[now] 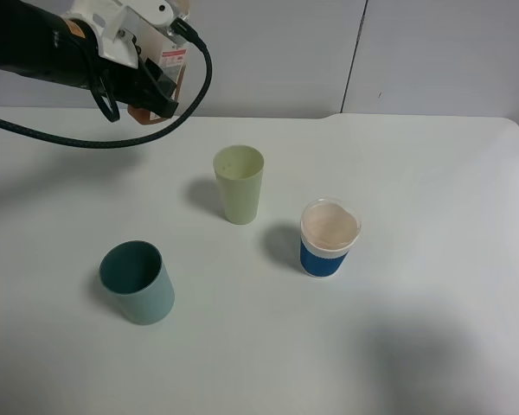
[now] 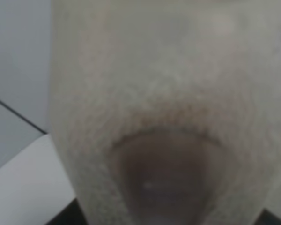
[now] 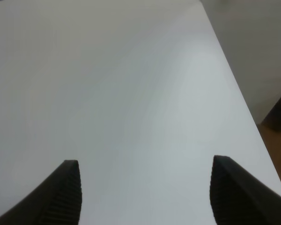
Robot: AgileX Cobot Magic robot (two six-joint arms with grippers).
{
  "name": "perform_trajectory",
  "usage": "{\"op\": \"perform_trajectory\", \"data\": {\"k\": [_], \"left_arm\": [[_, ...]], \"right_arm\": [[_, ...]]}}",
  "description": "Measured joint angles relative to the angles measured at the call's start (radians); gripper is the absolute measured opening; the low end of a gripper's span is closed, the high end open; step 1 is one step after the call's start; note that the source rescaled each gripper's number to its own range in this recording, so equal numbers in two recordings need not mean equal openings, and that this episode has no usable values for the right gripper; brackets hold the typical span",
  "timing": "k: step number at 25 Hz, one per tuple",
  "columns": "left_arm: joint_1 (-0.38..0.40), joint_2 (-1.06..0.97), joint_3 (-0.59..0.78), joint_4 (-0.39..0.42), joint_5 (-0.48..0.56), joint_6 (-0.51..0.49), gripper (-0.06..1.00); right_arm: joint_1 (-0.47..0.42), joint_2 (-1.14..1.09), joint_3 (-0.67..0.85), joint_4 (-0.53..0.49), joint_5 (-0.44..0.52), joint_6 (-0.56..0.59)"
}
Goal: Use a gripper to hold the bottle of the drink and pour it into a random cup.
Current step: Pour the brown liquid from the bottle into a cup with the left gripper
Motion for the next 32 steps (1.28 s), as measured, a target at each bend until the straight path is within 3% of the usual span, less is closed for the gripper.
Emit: {"op": "perform_trajectory", "data": {"k": [5,14,17,21,24,25,26,27,32], "left_arm": [[-0.001,0.0,0.0,-0.035,0.018,0.03,0.02],[-0.001,-0.001,0.021,0.043,0.007,0.041,0.02],[-0.001,-0.002,0.068,0.021,-0.034,0.118,0.02],[-0.003,-0.002,0.138,-0.187,-0.124,0.407,0.02],[-0.02,-0.002,0.168,-0.408,-0.2,0.651,0.02],[-0.02,-0.002,0.168,-0.408,-0.2,0.651,0.02],[-0.029,-0.002,0.175,-0.47,-0.226,0.716,0.02],[-0.049,-0.002,0.186,-0.618,-0.303,0.862,0.02],[-0.114,0.003,0.192,-0.887,-0.502,1.141,0.02]], "right_arm": [[0.0,0.0,0.0,0.0,0.0,0.0],[0.0,0.0,0.0,0.0,0.0,0.0],[0.0,0.0,0.0,0.0,0.0,0.0],[0.0,0.0,0.0,0.0,0.0,0.0],[0.0,0.0,0.0,0.0,0.0,0.0],[0.0,0.0,0.0,0.0,0.0,0.0],[0.0,0.0,0.0,0.0,0.0,0.0],[0.0,0.0,0.0,0.0,0.0,0.0],[0.0,0.0,0.0,0.0,0.0,0.0]]}}
